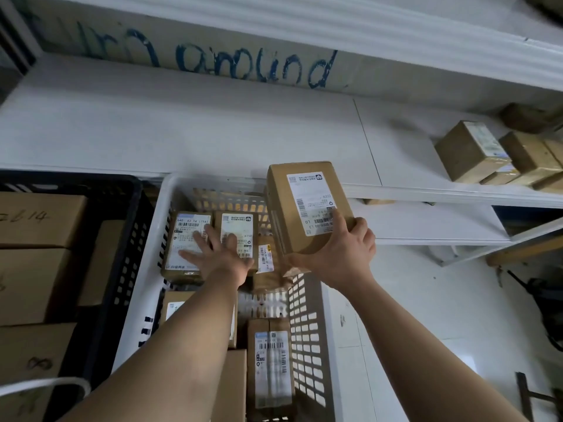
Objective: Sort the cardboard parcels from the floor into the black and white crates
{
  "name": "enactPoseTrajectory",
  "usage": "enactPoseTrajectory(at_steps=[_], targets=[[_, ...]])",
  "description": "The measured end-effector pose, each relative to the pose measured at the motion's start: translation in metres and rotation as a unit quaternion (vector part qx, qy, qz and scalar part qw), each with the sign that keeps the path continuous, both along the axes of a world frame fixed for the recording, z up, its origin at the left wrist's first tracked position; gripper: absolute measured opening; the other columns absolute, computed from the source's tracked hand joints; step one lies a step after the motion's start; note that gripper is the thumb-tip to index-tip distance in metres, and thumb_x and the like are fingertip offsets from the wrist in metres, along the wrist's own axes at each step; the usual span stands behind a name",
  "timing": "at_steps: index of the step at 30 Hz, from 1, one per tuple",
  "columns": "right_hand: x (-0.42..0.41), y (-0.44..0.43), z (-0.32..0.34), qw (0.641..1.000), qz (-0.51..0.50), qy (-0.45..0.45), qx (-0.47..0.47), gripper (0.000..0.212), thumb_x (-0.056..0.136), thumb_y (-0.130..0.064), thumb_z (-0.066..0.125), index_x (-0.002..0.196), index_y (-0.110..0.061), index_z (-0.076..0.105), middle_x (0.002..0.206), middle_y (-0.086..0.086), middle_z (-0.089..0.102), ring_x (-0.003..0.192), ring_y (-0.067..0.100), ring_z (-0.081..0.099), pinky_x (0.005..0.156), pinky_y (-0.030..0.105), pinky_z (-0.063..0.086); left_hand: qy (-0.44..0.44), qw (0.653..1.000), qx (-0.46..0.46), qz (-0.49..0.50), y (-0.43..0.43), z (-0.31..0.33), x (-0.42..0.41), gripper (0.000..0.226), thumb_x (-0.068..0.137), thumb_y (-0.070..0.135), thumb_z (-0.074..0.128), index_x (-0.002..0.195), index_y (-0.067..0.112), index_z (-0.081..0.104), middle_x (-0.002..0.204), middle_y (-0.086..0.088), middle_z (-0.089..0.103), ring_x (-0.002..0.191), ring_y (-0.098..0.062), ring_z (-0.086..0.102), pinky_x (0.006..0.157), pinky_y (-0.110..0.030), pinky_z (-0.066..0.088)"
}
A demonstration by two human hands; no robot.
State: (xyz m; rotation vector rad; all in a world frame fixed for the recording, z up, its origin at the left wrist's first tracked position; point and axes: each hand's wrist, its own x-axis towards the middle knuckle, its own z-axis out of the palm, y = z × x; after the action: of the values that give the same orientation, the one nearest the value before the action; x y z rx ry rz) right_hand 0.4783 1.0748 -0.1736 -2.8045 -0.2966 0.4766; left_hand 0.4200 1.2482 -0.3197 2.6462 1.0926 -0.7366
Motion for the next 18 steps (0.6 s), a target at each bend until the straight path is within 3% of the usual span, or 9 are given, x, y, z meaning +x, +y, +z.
enactPoseTrajectory(at_steps=[5,11,14,18], targets=[[-0.026,0.013,-0.004,0.997,0.045,-0.047,-0.038,0.126,0.051,-0.079,0.070,0.149,-0.024,0.014,0.136,0.013,0.021,0.131,0.034,0.019,0.114,0.046,0.014,0.019,0.998,-0.014,-0.052,0.013,0.007,-0.015,0.083,0.089,0.069,0.039,0.154,0.034,0.001,0.157,-0.012,-0.029,0.144,-0.042,-0.023,0.109,-0.073,-0.003],[-0.056,0.030,-0.022,0.992,0.058,-0.089,-0.073,0.126,0.047,-0.077,0.065,0.148,-0.022,0.015,0.140,0.018,0.020,0.133,0.039,0.016,0.115,0.049,0.015,-0.035,0.983,-0.061,-0.168,0.025,0.013,-0.033,0.062,0.096,0.052,0.043,0.152,0.035,0.021,0.163,0.001,-0.014,0.147,-0.030,-0.020,0.113,-0.063,-0.011],[-0.068,0.033,-0.029,0.992,0.055,-0.093,-0.066,0.124,0.050,-0.077,0.066,0.148,-0.022,0.014,0.145,0.020,0.017,0.137,0.040,0.012,0.116,0.050,0.011,0.003,0.969,-0.046,-0.241,0.028,0.009,-0.038,0.057,0.102,0.042,0.033,0.154,0.033,0.013,0.164,0.009,-0.006,0.149,-0.025,-0.017,0.113,-0.063,-0.013],[-0.079,0.039,-0.034,0.993,0.046,-0.090,-0.064,0.124,0.052,-0.074,0.069,0.149,-0.023,0.012,0.148,0.022,0.013,0.138,0.042,0.008,0.117,0.051,0.010,0.052,0.963,0.001,-0.264,0.035,0.005,-0.043,0.058,0.103,0.032,0.029,0.155,0.031,0.005,0.163,0.012,-0.007,0.147,-0.025,-0.021,0.111,-0.064,-0.014]])
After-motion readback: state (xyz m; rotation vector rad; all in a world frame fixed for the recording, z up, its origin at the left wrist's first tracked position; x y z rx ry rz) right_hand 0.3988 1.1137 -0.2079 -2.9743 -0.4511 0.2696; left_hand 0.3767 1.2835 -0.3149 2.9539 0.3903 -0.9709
